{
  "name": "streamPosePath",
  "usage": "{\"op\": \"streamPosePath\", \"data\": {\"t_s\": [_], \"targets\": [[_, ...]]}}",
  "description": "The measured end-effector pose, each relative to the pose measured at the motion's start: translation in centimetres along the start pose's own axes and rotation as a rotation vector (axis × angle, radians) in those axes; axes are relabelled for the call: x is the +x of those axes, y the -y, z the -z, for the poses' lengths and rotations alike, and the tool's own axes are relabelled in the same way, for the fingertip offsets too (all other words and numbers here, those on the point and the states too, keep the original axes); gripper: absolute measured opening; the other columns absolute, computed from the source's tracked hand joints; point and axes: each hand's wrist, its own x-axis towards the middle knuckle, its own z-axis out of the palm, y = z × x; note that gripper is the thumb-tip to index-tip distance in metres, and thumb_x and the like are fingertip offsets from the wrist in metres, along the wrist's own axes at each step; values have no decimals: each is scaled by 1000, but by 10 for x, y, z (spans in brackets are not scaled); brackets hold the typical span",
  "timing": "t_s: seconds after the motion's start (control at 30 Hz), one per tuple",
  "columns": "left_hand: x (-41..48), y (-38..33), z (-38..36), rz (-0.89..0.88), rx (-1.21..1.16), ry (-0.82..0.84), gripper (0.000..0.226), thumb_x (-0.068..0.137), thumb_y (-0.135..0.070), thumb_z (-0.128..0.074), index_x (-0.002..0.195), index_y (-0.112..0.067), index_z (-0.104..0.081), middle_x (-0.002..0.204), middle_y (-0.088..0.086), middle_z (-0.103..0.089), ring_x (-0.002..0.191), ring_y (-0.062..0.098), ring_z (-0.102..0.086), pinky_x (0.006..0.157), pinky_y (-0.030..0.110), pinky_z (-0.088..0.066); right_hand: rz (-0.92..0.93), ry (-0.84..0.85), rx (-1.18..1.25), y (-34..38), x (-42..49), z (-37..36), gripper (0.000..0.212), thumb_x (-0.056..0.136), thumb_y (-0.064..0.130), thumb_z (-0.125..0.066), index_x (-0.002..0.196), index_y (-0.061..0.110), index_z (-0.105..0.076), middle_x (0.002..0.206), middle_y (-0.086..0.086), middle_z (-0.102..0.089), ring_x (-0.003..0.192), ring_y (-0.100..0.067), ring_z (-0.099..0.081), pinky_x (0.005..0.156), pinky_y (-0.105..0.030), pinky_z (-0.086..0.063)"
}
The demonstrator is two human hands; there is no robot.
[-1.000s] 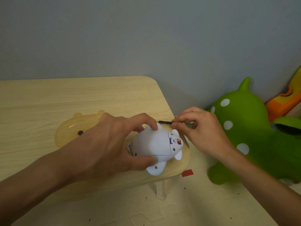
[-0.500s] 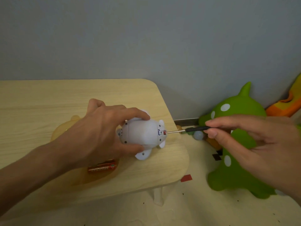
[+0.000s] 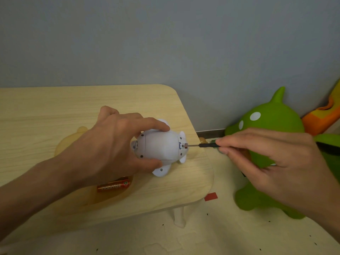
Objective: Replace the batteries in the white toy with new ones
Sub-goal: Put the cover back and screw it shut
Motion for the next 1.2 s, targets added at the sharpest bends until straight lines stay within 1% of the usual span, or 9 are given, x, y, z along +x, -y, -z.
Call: {"op": "streamPosePath", "data": {"t_s": [0.17, 0.3, 0.47, 0.53, 0.6, 0.83, 0.9, 1.07, 1.2], "targets": [[1, -3, -1, -2, 25, 12, 67, 65, -79, -61, 128, -59, -52, 106, -17, -68, 91, 17, -59, 98, 39, -39, 74, 55, -83, 3, 2, 0, 13, 94, 10, -74, 100, 3, -84, 88, -7, -82, 75, -23, -79, 73, -34, -58], [1, -6, -2, 1, 47, -15, 67, 64, -80, -59, 128, -61, -48, 103, -18, -66, 94, 25, -52, 95, 39, -35, -23, 76, -148, 2, 1, -7, 27, 103, 26, -65, 90, 7, -79, 74, -4, -73, 58, -27, -69, 57, -44, -58], [0, -7, -2, 13, 88, -16, 68, 64, -81, -56, 128, -60, -49, 100, -19, -64, 97, 25, -45, 95, 38, -32, -8, 125, -229, 4, 1, -15, 49, 106, 40, -53, 63, 19, -41, 51, 7, -38, 38, -20, -40, 40, -29, -35], [-1, -7, -2, -6, 106, -29, 66, 66, -79, -56, 128, -58, -51, 100, -18, -63, 97, 20, -40, 99, 38, -27, -13, 118, -166, 1, 0, -12, 48, 104, 40, -56, 68, 10, -65, 56, 2, -61, 44, -21, -58, 43, -33, -50], [-2, -8, -2, -15, 119, -24, 65, 68, -77, -56, 129, -56, -50, 100, -18, -61, 99, 19, -41, 104, 37, -23, 9, 115, -118, 2, 0, -9, 31, 102, 32, -64, 97, 8, -83, 78, -1, -79, 61, -17, -72, 54, -38, -61], [0, -8, -1, -1, 138, 25, 68, 68, -79, -56, 133, -57, -49, 103, -20, -60, 105, 28, -46, 105, 42, -30, 108, 222, -155, 1, -4, -7, 18, 94, -2, -78, 110, 7, -82, 89, -6, -77, 71, -26, -75, 59, -42, -64], [0, -9, -1, -12, 149, 17, 68, 69, -78, -56, 133, -56, -50, 103, -20, -60, 106, 28, -43, 104, 40, -28, 86, 174, -161, 0, -5, -11, 11, 100, 10, -72, 104, 6, -82, 81, -6, -78, 63, -26, -74, 53, -42, -62], [3, -12, -3, -48, 182, -22, 65, 69, -76, -56, 131, -55, -53, 103, -18, -62, 102, 21, -31, 99, 37, -24, 1, 125, -291, 3, 0, -24, 72, 111, 53, -37, 57, 10, -57, 41, -1, -47, 31, -24, -44, 33, -33, -42], [1, -9, -3, -9, 162, 18, 69, 68, -80, -54, 133, -58, -47, 104, -20, -59, 108, 28, -41, 102, 40, -28, -15, 110, -175, -6, -1, -22, 62, 107, 52, -48, 67, 8, -68, 51, -3, -59, 42, -26, -56, 40, -39, -49]]}}
